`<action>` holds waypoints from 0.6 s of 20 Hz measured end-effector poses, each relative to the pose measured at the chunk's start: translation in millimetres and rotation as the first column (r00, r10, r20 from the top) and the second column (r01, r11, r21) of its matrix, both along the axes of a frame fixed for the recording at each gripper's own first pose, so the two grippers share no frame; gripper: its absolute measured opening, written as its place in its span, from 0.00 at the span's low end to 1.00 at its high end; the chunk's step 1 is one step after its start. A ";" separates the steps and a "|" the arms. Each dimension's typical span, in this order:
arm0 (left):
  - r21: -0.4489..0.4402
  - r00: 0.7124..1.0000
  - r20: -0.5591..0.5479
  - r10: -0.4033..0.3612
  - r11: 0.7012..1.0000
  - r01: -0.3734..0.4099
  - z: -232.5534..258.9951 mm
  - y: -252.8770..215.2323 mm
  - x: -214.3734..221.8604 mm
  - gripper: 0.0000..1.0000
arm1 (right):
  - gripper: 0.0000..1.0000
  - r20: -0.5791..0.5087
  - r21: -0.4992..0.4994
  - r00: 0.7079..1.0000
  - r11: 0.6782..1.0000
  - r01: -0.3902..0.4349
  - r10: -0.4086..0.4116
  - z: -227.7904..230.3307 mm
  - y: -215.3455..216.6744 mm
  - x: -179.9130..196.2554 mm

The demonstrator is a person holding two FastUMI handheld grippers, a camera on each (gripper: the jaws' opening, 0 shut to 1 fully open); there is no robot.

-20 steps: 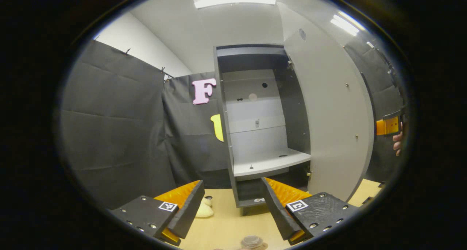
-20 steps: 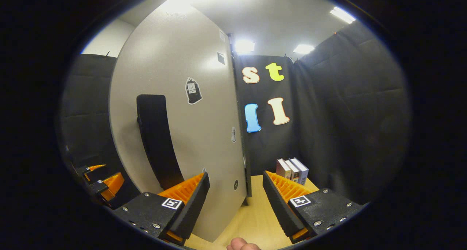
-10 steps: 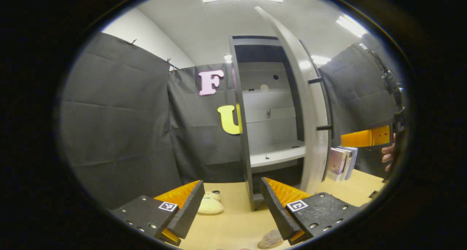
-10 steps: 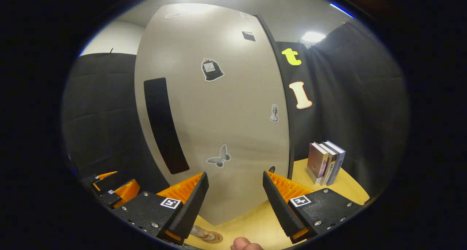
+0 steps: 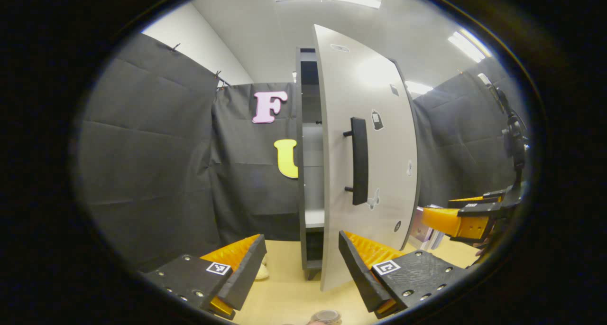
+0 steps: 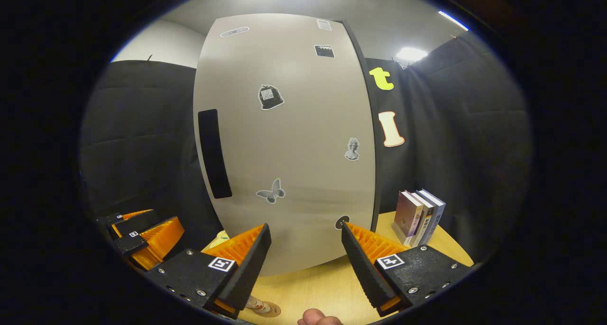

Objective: Open the cabinet door with the right hand, grasp the bottle in the cabinet with the left hand and place it on the coaster, then close the cabinet door with the right hand.

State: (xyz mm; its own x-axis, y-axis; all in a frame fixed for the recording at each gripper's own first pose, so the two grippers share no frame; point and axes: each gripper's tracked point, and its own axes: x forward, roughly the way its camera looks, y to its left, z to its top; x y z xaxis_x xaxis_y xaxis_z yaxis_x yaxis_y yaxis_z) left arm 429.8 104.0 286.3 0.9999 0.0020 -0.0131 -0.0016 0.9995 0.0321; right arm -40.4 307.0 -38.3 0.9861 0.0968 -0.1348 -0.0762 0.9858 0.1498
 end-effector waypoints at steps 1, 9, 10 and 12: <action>-0.001 1.000 -0.001 -0.015 1.000 0.015 2.2 -9.6 2.6 0.90 | 0.93 0.009 -0.008 1.000 1.000 0.011 -0.011 4.3 -1.4 -0.3; 0.040 0.996 0.038 -0.085 0.996 0.084 30.1 -75.4 19.4 0.90 | 0.94 0.095 -0.067 0.995 0.997 0.049 -0.043 15.2 -15.4 -2.9; 0.040 0.995 0.041 -0.086 0.996 0.085 30.2 -76.2 21.8 0.90 | 0.94 0.093 -0.062 0.995 0.997 0.047 -0.041 14.1 -15.4 -3.5; 0.030 0.995 0.039 -0.093 0.995 0.092 30.2 -78.6 24.7 0.90 | 0.94 0.093 -0.053 0.995 0.997 0.047 -0.042 12.1 -18.4 -5.7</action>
